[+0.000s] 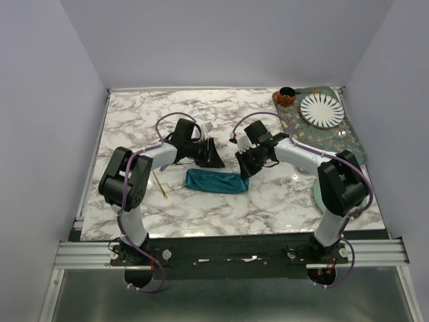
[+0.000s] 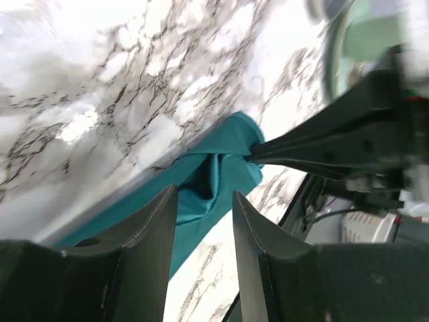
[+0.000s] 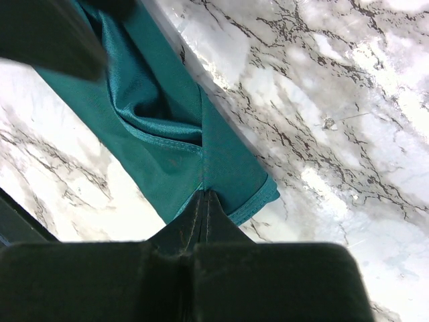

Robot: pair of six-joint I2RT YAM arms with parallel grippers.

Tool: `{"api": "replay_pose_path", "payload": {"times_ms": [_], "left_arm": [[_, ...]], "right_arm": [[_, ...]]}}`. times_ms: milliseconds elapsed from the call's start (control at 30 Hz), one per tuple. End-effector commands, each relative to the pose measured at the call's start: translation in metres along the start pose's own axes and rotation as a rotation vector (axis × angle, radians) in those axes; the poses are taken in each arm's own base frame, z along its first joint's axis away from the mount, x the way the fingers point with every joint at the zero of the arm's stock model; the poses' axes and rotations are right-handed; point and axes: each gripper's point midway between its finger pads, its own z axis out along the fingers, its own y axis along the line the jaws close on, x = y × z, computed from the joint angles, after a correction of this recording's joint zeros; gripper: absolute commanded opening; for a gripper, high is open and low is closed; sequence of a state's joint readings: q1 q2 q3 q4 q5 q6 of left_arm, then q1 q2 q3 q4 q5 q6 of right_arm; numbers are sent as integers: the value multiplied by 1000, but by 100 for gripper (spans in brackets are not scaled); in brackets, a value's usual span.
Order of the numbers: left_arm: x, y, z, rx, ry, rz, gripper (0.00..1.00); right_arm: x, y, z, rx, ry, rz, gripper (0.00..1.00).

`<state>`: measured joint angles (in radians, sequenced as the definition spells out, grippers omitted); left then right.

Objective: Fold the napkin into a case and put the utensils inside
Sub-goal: Stuff the top corner of the smaller-rectangle-folded napkin into the folded napkin.

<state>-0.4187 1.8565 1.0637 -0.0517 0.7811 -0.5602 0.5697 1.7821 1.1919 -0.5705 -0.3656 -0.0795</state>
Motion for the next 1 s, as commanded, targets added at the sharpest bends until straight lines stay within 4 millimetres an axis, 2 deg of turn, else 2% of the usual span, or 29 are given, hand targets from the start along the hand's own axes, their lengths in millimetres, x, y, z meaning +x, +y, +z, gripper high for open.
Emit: {"api": "replay_pose_path", "payload": {"times_ms": [0, 267, 300, 467, 500, 600, 733, 800, 967], "left_arm": [[-13, -23, -21, 66, -105, 11, 46], [18, -30, -10, 136, -30, -181, 25], [20, -31, -9, 145, -32, -183, 21], [28, -40, 1, 164, -43, -227, 20], [33, -42, 5, 168, -42, -224, 20], [34, -40, 13, 151, -47, -233, 20], [33, -25, 29, 118, -40, -284, 19], [28, -22, 32, 106, -52, -286, 19], [31, -3, 44, 57, -39, -327, 18]], "right_arm": [[0, 0, -2, 14, -5, -13, 1], [-4, 3, -4, 4, -17, -2, 1], [-3, 1, -4, 19, -7, 10, 7], [-8, -1, -12, 49, -18, 24, 22], [-9, -2, -13, 59, -23, 28, 30], [-12, -4, -12, 66, -27, 30, 32], [-13, -6, -6, 62, -22, 38, 32], [-14, -5, -5, 61, -28, 38, 32], [-13, -5, 0, 47, -19, 48, 32]]}}
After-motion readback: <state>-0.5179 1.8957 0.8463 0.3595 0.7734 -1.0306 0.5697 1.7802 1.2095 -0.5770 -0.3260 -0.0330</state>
